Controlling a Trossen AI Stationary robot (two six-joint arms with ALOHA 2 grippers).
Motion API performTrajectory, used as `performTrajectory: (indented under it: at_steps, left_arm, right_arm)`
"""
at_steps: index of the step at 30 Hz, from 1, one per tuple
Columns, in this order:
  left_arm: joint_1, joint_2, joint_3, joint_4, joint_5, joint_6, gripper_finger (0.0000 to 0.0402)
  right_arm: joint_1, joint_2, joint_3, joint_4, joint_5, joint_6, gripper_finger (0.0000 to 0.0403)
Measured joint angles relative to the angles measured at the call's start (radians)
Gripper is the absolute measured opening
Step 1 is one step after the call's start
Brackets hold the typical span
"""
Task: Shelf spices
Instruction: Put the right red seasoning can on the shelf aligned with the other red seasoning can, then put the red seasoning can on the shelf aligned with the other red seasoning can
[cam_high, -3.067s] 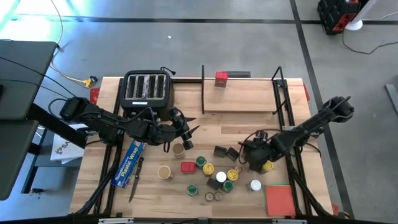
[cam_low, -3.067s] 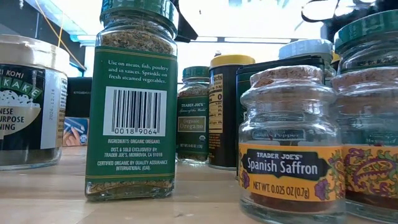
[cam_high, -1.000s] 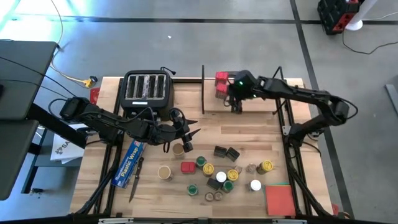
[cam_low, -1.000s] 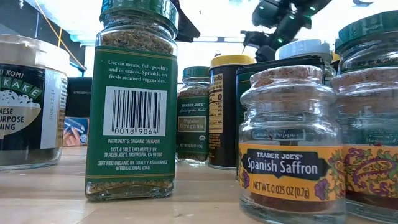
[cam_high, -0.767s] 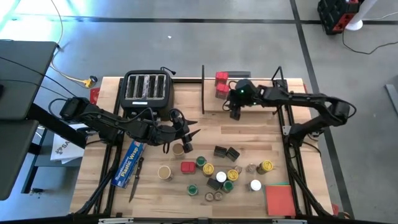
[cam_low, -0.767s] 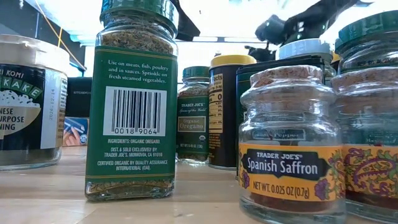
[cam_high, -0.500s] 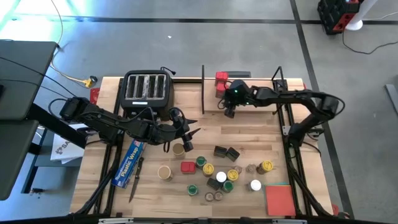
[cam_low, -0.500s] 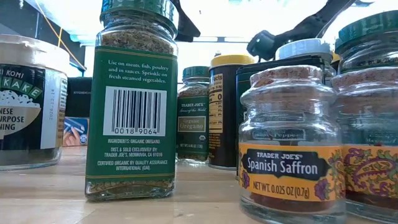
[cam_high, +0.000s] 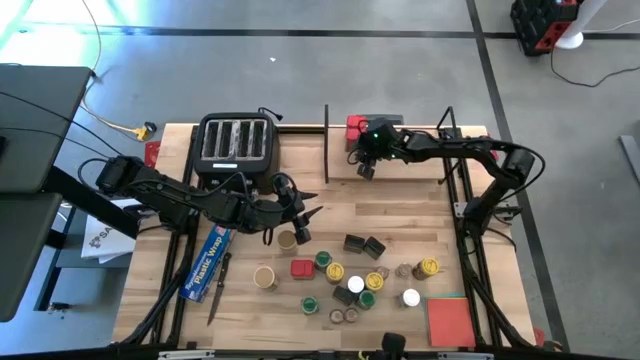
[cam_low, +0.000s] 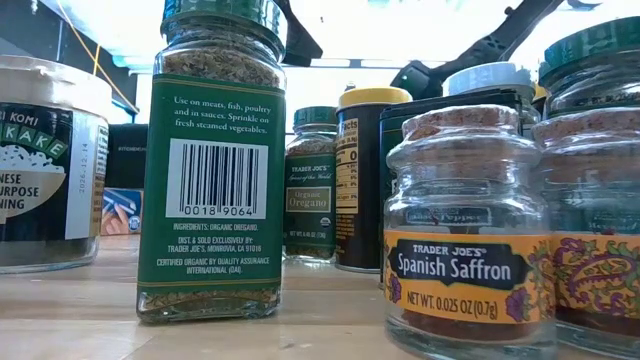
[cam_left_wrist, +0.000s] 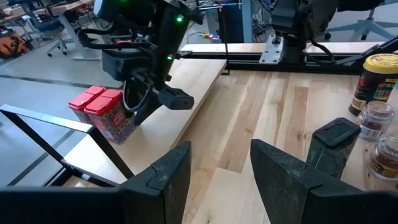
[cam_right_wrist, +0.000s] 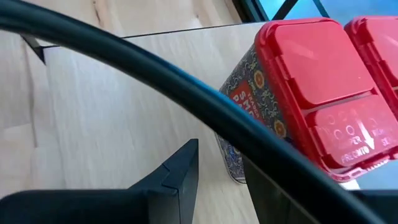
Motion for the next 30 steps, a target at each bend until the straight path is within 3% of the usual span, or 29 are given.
performTrajectory:
  at_steps: [11, 19, 23, 30]
  left_arm:
    - [0.000, 0.000, 0.000, 0.001, 0.000, 0.000, 0.0161]
    - [-0.046, 0.000, 0.000, 0.001, 0.013, -0.008, 0.0161]
    - [-0.091, 0.000, 0.012, -0.020, 0.111, -0.010, 0.0161]
    - [-0.145, 0.000, 0.012, -0.033, 0.383, -0.190, 0.0161]
  right_arm:
    - [0.013, -0.036, 0.008, -0.062, 0.033, 0.050, 0.0116]
    - [0.161, -0.262, 0.007, -0.163, 0.030, 0.140, 0.0116]
    - [0.287, -0.389, -0.034, -0.145, 0.050, 0.202, 0.0116]
    - [0.545, -0.532, -0.172, -0.057, 0.258, 0.363, 0.0116]
